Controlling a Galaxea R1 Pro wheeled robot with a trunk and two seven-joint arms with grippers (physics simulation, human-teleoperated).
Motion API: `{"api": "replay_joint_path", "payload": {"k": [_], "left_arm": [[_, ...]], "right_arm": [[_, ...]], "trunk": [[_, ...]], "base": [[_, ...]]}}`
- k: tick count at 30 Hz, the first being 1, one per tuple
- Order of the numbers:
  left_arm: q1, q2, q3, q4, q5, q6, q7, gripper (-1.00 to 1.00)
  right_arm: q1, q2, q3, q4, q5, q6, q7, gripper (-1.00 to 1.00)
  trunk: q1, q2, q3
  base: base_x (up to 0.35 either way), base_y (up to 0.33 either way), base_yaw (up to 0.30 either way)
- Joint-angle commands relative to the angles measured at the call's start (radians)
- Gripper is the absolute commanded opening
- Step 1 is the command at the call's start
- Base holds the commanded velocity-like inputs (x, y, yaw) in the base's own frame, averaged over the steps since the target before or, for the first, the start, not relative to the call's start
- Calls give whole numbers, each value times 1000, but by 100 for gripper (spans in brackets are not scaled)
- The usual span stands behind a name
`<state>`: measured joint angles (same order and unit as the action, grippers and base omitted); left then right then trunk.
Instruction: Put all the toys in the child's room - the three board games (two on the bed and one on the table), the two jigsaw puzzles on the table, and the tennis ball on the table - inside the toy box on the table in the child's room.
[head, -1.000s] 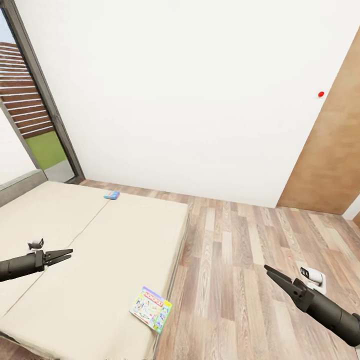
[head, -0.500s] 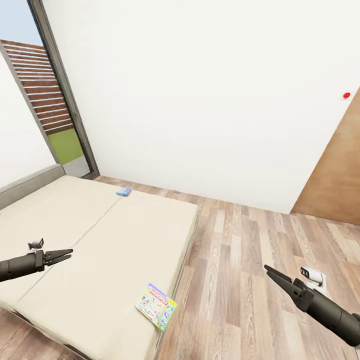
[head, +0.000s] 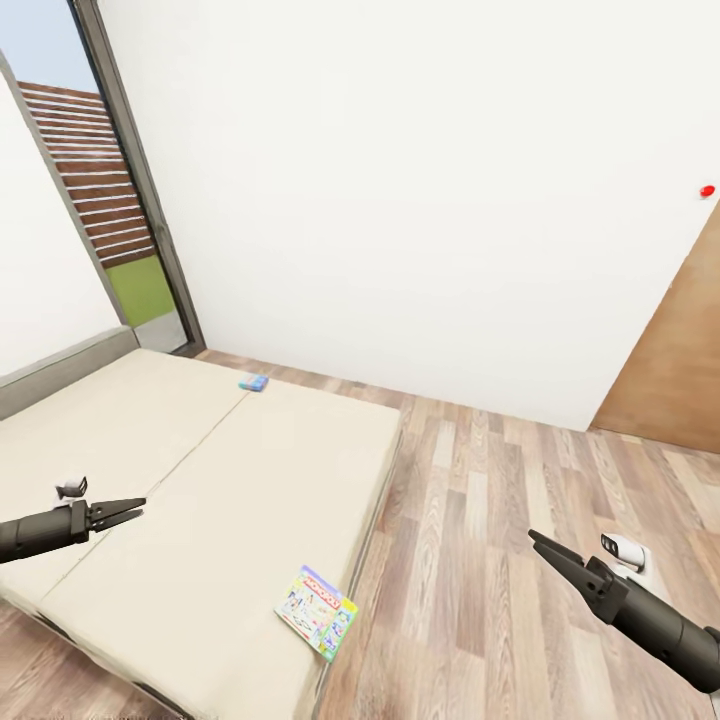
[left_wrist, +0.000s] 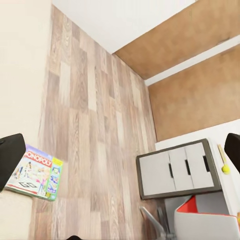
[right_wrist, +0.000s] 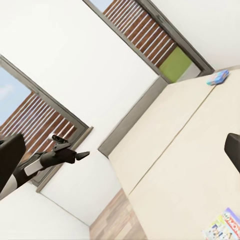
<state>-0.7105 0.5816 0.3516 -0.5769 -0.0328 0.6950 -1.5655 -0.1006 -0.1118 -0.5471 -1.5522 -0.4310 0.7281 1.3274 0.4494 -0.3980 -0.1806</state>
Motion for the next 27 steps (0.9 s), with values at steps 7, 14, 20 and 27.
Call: {"api": "replay_joint_path", "payload": {"k": [7, 14, 20, 27], "left_arm": [[-1, 0, 1, 0, -4, 11, -5, 100], [-1, 0, 1, 0, -4, 11, -5, 100], [-1, 0, 1, 0, -4, 10, -5, 100], [-1, 0, 1, 0, -4, 11, -5, 100]], "right_arm": [[-1, 0, -1, 0, -2, 8, 2, 100], [-1, 0, -1, 0, -2, 9, 2, 100], [-1, 0, -1, 0, -4, 9, 2, 100], [-1, 0, -1, 0, -3, 9, 3, 100]], "trunk": [[1, -2, -2], [1, -2, -2], [1, -2, -2], [1, -2, -2]], "base": [[0, -1, 231], [0, 0, 272], [0, 0, 188], [0, 0, 59]]}}
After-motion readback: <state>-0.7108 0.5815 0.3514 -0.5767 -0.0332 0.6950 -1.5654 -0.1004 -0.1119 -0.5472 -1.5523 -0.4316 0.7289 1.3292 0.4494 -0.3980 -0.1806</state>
